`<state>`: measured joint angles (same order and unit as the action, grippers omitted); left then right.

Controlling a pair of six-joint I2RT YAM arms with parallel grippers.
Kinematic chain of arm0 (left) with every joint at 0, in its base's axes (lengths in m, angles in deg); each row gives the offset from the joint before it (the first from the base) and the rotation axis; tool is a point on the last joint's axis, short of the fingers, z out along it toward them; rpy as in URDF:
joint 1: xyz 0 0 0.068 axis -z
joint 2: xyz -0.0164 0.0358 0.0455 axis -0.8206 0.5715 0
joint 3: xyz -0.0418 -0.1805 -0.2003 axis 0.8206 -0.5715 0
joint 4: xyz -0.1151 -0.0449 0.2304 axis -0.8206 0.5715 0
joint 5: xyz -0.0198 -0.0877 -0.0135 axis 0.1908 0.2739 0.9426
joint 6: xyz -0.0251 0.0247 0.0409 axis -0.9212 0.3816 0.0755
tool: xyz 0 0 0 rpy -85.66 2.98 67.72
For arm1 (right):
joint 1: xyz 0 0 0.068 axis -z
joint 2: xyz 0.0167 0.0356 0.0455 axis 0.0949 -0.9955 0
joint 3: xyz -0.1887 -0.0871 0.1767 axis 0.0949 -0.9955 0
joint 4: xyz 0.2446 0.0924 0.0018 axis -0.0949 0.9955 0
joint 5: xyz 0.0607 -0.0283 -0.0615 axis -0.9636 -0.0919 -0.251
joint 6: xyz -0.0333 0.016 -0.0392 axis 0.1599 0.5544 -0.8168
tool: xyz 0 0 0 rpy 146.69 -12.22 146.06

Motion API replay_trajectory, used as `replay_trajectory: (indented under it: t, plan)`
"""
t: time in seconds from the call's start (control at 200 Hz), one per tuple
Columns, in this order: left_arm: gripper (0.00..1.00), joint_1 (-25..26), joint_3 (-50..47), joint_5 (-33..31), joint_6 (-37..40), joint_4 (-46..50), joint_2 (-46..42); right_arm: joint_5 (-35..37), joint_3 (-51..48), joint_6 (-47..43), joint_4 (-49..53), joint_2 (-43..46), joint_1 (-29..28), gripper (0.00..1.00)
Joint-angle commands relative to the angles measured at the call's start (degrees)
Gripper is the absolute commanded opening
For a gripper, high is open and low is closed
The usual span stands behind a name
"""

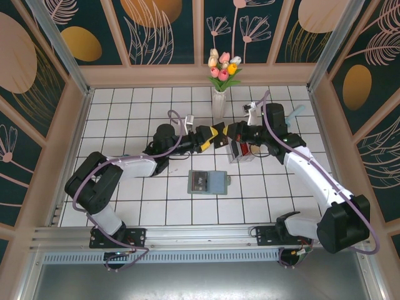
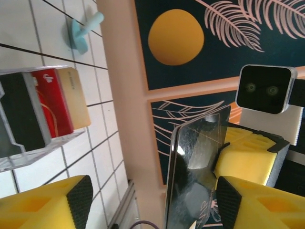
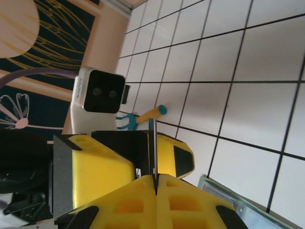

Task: Put the credit cards into the card holder
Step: Pick up several credit cards from the storage box.

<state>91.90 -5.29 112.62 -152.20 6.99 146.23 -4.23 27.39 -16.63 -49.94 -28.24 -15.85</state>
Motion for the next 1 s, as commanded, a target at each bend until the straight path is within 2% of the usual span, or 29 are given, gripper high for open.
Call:
replay_trajectory:
  t: [0.0, 0.08, 0.165, 0.285, 0.41, 0.45, 0.525, 0.631, 0.666, 0.856, 0.996]
  plan:
    - [0.63, -0.09, 1.94, 3.11, -2.79, -8.24, 0.76, -3.65, -1.33, 1.4, -3.78, 0.51, 0.58, 0.03]
    - [0.45, -0.17, 1.87, 3.41, -4.23, -11.06, 0.77, -3.42, -1.73, 1.32, -3.84, 0.13, 0.67, 0.04]
    - [0.32, -0.18, 1.36, 3.3, -5.12, -12.65, 0.53, -2.17, -2.16, 1.06, -3.16, -0.14, 1.14, 0.05]
    - [0.18, -0.18, 0.75, 3.23, -6.29, -14.54, 0.27, -2.62, -2.78, 0.96, -3.1, -0.4, 1.76, 0.08]
    - [0.08, -0.13, 0.84, 3.28, -7.06, -15.31, 0.5, -4.82, -3.28, 1.15, -4.42, -0.68, 1.85, 0.18]
    - [0.07, -0.14, 0.89, 3.4, -7.26, -15.3, 0.61, -5.28, -3.27, 1.14, -4.68, -0.71, 1.79, 0.25]
    - [0.06, -0.11, 0.98, 3.65, -7.37, -15.32, 0.71, -7.01, -3.27, 1.08, -5.53, -1.0, 1.82, 0.33]
    - [0.07, -0.07, 1.19, 4.55, -7.49, -15.44, 0.97, -9.87, -2.64, 0.53, -6.08, -2.3, 1.82, 0.35]
    - [0.08, -0.16, 1.0, 4.75, -7.86, -15.86, 0.95, -10.51, -2.5, 0.36, -6.1, -2.72, 1.85, 0.35]
    - [0.15, -0.14, 0.13, 4.99, -9.54, -18.84, 1.03, -6.08, -1.86, -1.19, -2.74, -3.15, 2.41, 0.2]
    - [0.19, -0.1, -0.16, 5.03, -10.66, -20.87, 0.94, -6.74, -2.83, -1.05, -2.96, -2.36, 3.06, 0.19]
